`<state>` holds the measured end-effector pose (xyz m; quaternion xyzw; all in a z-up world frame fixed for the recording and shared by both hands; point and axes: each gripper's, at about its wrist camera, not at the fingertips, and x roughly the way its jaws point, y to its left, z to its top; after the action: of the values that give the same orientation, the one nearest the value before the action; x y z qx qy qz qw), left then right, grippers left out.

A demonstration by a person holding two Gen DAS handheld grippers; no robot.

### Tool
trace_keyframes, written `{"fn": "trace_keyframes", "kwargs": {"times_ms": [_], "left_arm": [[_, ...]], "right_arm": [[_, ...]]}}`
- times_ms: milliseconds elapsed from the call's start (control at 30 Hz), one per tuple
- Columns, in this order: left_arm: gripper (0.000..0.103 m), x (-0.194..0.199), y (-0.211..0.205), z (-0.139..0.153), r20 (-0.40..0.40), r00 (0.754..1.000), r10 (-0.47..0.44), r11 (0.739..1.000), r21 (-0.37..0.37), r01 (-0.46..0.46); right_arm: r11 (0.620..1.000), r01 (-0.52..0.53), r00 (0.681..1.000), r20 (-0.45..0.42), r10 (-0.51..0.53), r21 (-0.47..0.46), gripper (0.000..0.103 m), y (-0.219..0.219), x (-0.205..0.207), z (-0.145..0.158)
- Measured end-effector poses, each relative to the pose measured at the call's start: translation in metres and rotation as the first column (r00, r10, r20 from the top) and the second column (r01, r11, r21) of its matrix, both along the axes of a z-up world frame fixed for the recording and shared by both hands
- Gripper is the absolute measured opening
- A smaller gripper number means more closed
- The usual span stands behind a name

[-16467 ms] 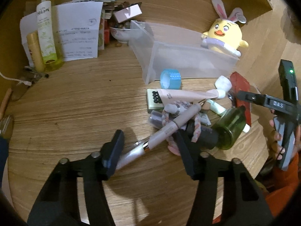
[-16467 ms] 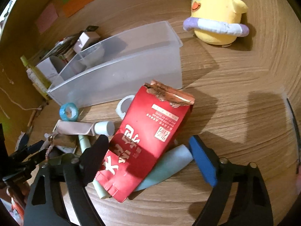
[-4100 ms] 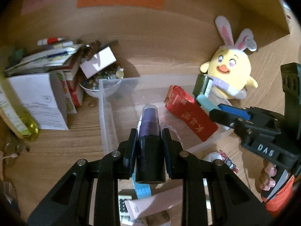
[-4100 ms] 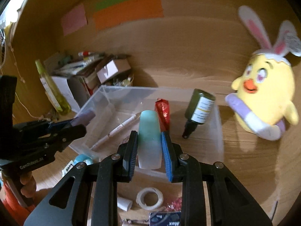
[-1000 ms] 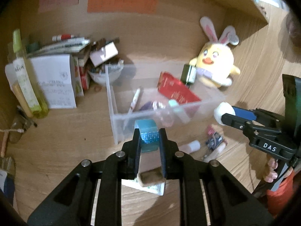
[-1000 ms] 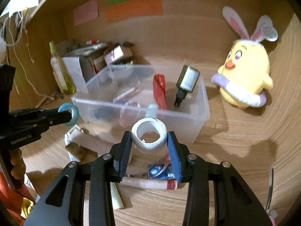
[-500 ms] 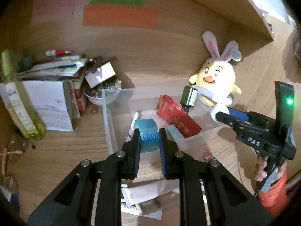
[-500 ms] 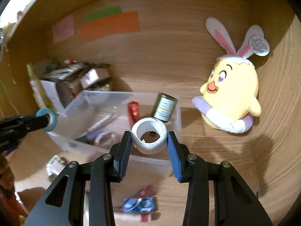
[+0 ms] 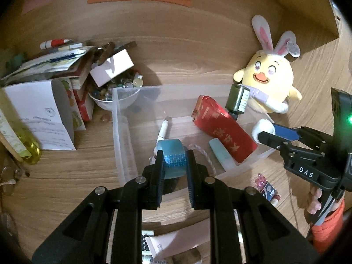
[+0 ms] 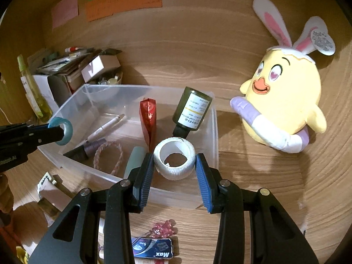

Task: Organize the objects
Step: 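Lower both tape rolls into the clear bin and open both tools, then lift both open tools out of the bin toward the remaining items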

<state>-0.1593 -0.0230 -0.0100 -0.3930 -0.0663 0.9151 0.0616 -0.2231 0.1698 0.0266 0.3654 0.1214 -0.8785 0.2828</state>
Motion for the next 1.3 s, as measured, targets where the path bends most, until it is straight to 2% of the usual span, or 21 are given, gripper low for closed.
{"fn": "trace_keyframes", "kwargs": {"times_ms": [133,200,267,533,633,833,967,1300], "left_arm": [[0.018,-0.001,0.003,-0.003,0.016,1.000,-0.012,1.000,-0.001,0.012],[0.019,0.000,0.004,-0.003,0.019,1.000,-0.018,1.000,0.003,0.018],[0.024,0.003,0.004,-0.003,0.018,1.000,-0.021,1.000,0.010,0.021],[0.055,0.032,0.004,0.011,-0.041,0.999,-0.016,1.000,-0.006,0.016],[0.061,0.048,0.004,0.012,-0.058,0.998,-0.006,0.999,-0.040,0.004],[0.062,0.074,-0.001,0.000,-0.021,1.000,-0.004,0.999,-0.033,0.003],[0.062,0.091,-0.001,-0.013,0.012,1.000,-0.006,1.000,-0.020,0.006],[0.061,0.123,0.020,-0.037,0.050,0.998,-0.043,0.997,-0.060,0.046]], "right_arm": [[1.000,0.006,1.000,0.012,-0.006,-0.002,0.036,0.000,-0.001,0.000],[1.000,0.014,1.000,0.018,-0.014,-0.006,0.042,0.003,0.000,0.001],[1.000,0.011,1.000,0.029,-0.010,-0.027,0.051,0.006,0.002,0.003],[0.998,-0.021,1.000,-0.016,0.020,-0.065,0.053,0.016,0.034,0.021],[0.996,-0.047,0.998,-0.033,0.045,-0.076,0.054,0.018,0.051,0.025],[0.991,-0.106,0.994,-0.022,0.105,-0.083,0.054,0.016,0.085,0.016],[0.988,-0.136,0.990,0.023,0.138,-0.078,0.054,0.014,0.106,-0.003],[0.980,-0.183,0.972,0.137,0.192,-0.077,0.053,0.013,0.137,-0.049]]}}
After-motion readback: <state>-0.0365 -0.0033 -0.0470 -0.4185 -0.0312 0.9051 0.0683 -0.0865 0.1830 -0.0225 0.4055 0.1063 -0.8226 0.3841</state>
